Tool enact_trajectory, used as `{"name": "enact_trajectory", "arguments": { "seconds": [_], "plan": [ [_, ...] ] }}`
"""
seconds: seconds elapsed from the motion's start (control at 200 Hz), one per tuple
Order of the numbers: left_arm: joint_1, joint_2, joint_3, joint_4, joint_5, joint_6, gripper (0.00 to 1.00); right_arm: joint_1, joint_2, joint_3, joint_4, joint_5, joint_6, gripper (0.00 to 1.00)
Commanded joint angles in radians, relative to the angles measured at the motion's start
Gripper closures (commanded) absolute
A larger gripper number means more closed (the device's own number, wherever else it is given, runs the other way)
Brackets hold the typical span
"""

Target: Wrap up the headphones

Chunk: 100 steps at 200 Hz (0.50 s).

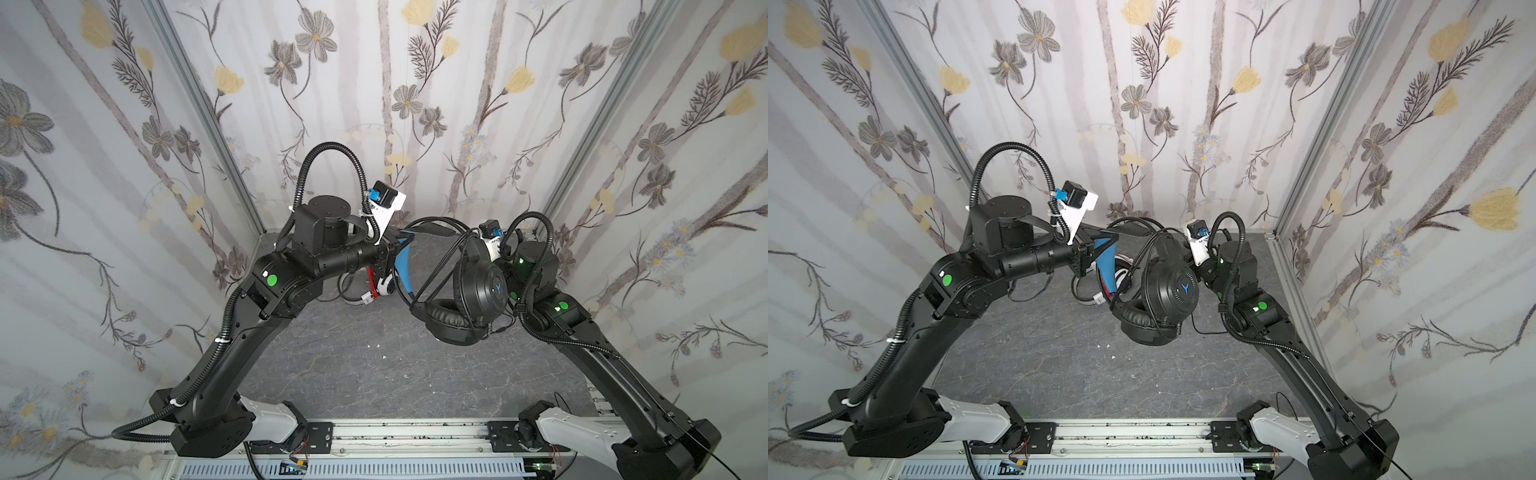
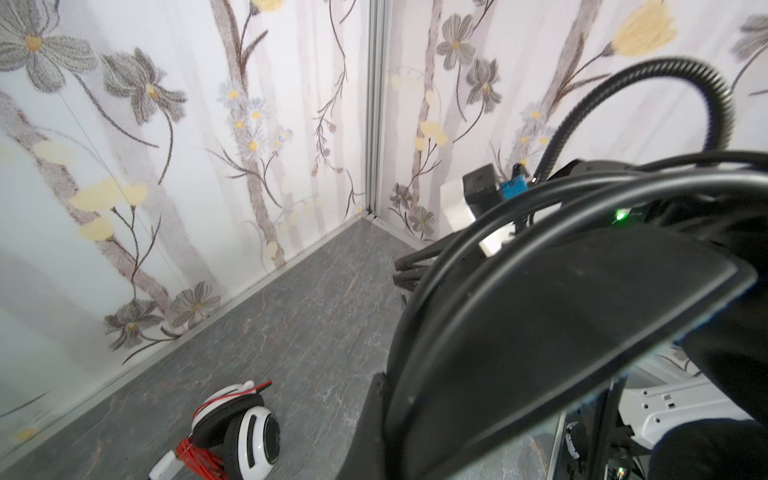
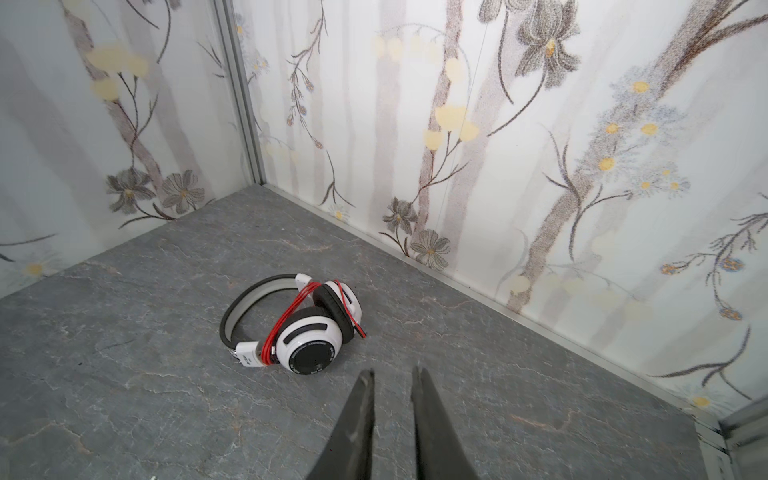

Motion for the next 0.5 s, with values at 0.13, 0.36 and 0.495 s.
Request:
{"name": "enact_trajectory", "arguments": {
  "seconds": [0.13, 0.36, 0.495],
  "plan": [
    [0.000, 0.003, 0.050, 0.247, -0.059, -0.105, 1.00, -0.001, 0.019, -0.077, 0.148, -0.106, 0.101, 0.82],
    [-0.002, 0.027, 0.049, 0.410, -0.122, -0.194, 1.00, 0.003, 0.050, -0.132, 0.196, -0.160, 0.132, 0.84],
    [-0.002, 0.041, 0.048, 0.471, -0.198, -0.235, 1.00, 0.005, 0.071, -0.171, 0.237, -0.201, 0.175, 0.87]
  ]
}}
